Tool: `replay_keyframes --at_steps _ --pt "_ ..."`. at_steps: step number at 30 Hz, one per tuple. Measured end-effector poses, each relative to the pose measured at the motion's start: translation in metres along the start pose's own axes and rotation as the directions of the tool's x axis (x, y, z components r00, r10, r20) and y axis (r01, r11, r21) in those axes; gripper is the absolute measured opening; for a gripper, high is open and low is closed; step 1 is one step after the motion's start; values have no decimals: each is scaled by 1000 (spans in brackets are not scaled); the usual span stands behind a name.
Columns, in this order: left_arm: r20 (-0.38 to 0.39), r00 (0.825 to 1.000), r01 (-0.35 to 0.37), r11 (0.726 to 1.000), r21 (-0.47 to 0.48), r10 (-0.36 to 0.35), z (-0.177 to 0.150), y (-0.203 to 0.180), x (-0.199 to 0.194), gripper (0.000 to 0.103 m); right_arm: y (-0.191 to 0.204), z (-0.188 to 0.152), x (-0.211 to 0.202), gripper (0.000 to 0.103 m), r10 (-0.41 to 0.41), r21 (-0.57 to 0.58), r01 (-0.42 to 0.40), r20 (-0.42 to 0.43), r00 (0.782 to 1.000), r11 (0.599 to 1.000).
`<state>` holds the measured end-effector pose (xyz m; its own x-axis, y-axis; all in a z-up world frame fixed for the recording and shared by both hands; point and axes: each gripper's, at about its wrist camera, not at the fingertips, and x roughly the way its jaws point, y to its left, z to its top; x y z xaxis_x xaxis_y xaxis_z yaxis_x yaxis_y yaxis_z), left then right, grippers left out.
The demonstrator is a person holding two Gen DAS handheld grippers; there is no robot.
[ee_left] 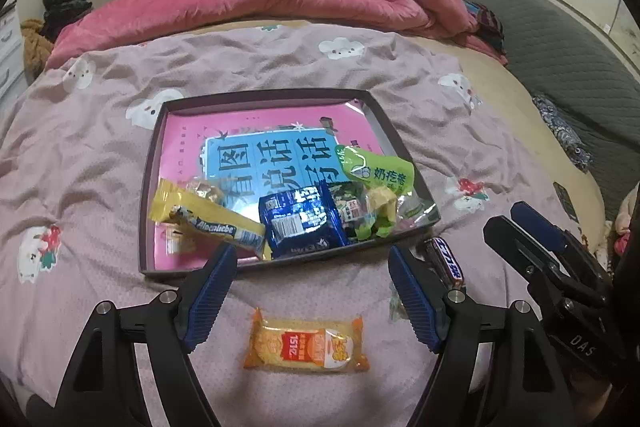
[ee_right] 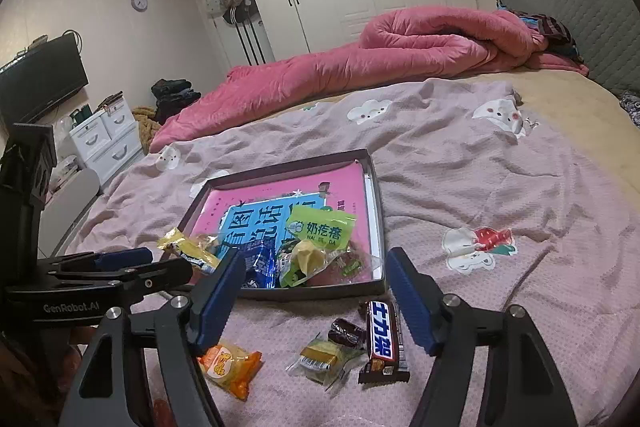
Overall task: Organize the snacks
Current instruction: 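Pull both open tools back from the tray toward the remaining snacks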
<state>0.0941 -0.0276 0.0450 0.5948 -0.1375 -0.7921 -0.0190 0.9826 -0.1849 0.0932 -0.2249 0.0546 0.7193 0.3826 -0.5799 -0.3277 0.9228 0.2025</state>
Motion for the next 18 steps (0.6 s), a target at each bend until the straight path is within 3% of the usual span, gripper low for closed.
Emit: replay_keyframes --at_steps 18 --pt "-60 996 65 995 82 -60 -24 -35 6 80 -27 -12 -21 73 -112 50 113 -19 994 992"
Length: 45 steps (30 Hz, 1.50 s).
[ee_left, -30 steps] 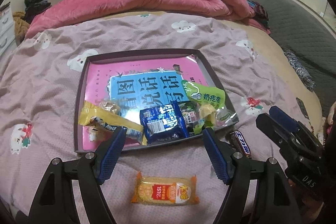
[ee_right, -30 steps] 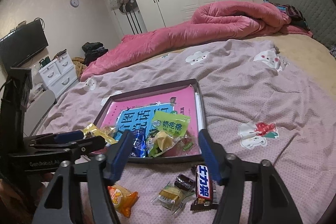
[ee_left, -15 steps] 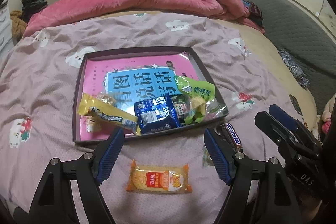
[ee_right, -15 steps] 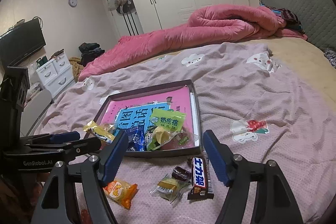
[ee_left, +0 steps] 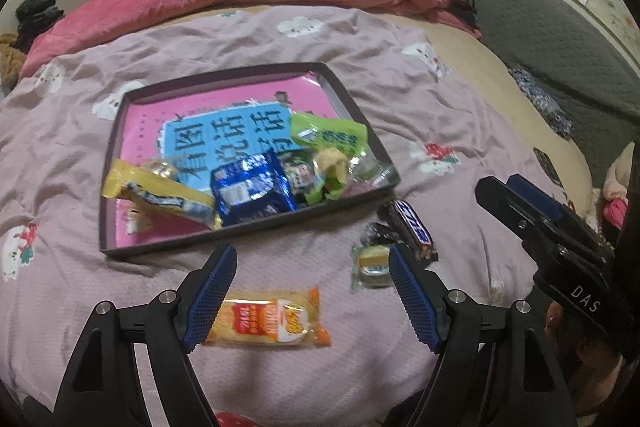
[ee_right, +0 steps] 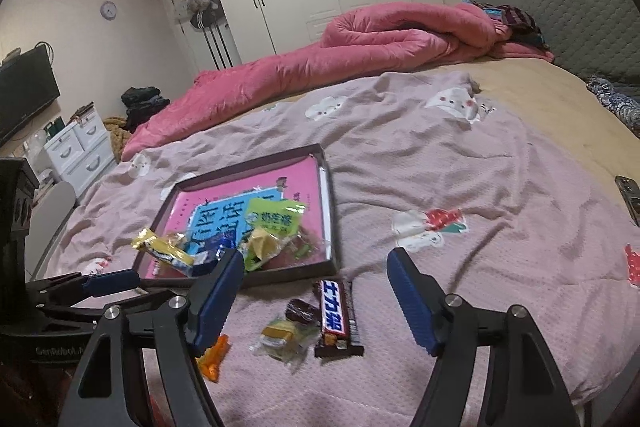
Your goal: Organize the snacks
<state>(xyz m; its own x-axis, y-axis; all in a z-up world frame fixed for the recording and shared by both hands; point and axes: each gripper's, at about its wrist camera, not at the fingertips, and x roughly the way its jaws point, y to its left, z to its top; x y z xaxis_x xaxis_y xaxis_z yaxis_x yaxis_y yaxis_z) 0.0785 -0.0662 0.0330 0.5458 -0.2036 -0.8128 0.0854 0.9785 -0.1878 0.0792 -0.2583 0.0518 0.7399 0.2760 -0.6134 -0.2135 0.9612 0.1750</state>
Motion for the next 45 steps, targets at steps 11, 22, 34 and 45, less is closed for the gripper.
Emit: replay_keyframes --at_steps 11,22,34,45 --pt "-79 996 40 999 33 -37 -10 -17 27 80 -14 -10 3 73 -19 22 20 -43 999 1000" --pt "-179 981 75 997 23 -70 -11 -27 70 80 -27 -17 20 73 -14 49 20 -108 994 999" --pt "-225 965 135 990 -30 -138 -11 -26 103 80 -37 -27 41 73 16 81 -2 -178 984 997" --pt "-224 964 152 988 7 -146 -6 -38 105 70 -43 -33 53 68 71 125 -46 -206 976 991"
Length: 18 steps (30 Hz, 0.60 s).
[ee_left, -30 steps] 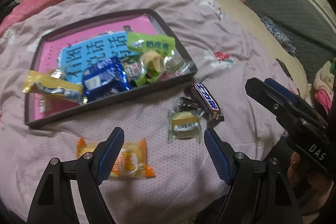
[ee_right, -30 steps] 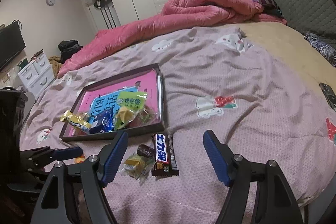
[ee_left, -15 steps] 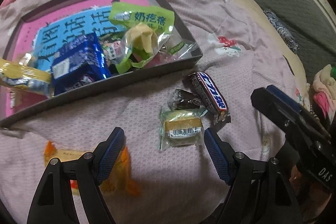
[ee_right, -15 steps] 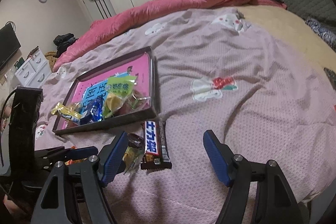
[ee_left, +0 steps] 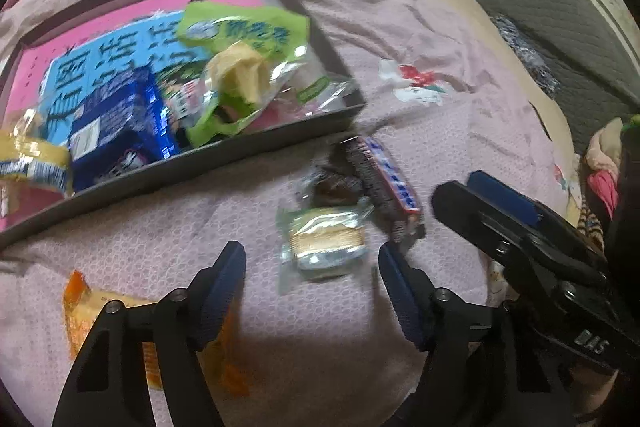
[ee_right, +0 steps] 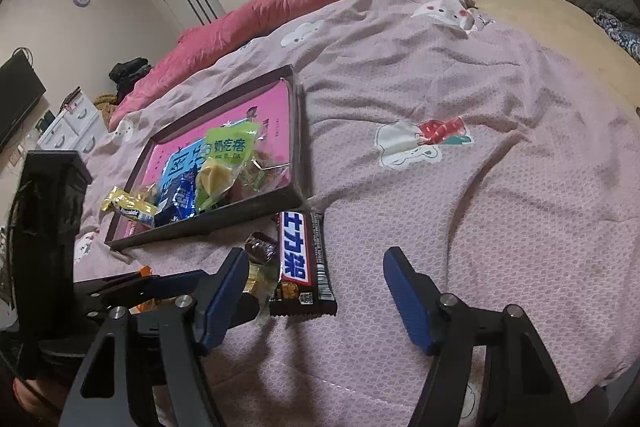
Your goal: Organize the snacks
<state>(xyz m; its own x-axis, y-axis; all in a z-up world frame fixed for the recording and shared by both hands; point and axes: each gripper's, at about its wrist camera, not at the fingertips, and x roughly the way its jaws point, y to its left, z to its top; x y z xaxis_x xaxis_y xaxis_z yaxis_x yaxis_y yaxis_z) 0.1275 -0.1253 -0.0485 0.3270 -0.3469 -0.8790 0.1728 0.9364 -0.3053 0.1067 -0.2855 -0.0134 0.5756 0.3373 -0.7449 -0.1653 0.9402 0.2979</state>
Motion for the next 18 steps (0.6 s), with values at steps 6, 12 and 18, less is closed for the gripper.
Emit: replay_keyframes --at_steps 6,12,18 --pt "-26 1000 -16 1000 1 16 6 -1 13 54 -1 1 4 63 22 -1 -22 -12 1000 1000" --pt "-18 1000 7 1000 0 -7 5 1 13 44 -4 4 13 53 66 7 -66 -28 997 998" --pt "-16 1000 11 1000 -15 -12 -1 10 2 42 -1 3 23 48 90 -27 -92 -66 994 995"
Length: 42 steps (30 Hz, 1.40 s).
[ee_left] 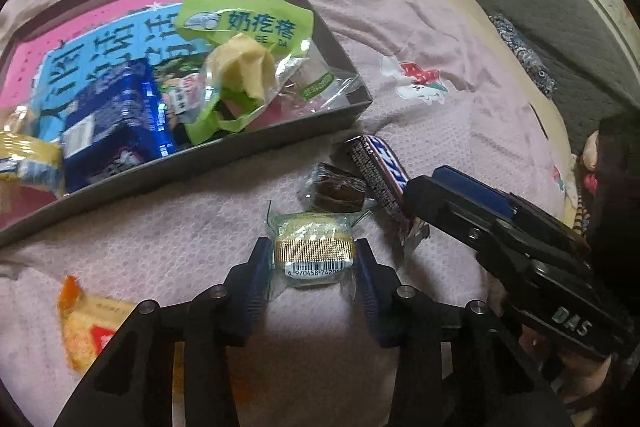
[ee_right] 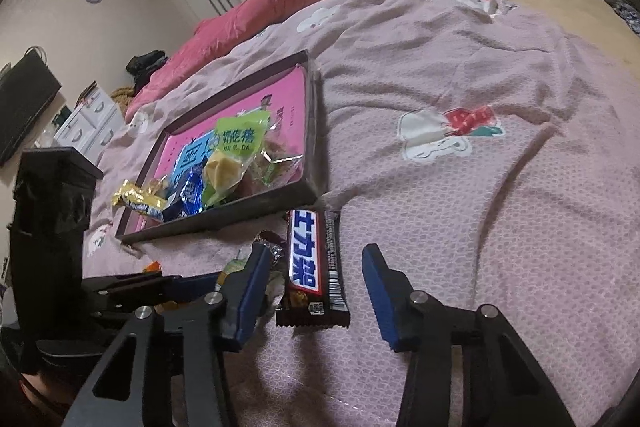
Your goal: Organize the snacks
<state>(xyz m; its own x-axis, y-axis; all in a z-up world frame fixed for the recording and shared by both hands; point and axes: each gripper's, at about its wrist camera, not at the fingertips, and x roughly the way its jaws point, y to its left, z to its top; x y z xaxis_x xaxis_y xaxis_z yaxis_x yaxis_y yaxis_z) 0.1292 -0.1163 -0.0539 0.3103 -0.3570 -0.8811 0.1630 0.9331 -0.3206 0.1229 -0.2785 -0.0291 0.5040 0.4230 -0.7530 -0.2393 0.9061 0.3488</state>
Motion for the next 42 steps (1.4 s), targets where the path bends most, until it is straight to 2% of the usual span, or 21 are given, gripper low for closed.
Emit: replay_keyframes --at_steps 6,10,15,33,42 --pt "21 1000 -2 1000 -27 2 -7 13 -18 42 5 -2 13 47 -17 -40 15 -40 999 999" --pt "36 999 8 999 -39 -6 -8 16 -25 42 8 -3 20 35 -70 -71 66 -52 996 995" --pt "52 999 17 999 -36 -15 -9 16 -30 42 13 -7 29 30 -103 -114 94 -73 992 989" --pt "126 992 38 995 -92 -27 -13 33 -65 42 29 -3 -17 29 -73 -143 85 89 993 986" --pt "199 979 -2 990 -141 30 -6 56 -95 42 47 3 -24 29 -25 -162 44 120 992 986"
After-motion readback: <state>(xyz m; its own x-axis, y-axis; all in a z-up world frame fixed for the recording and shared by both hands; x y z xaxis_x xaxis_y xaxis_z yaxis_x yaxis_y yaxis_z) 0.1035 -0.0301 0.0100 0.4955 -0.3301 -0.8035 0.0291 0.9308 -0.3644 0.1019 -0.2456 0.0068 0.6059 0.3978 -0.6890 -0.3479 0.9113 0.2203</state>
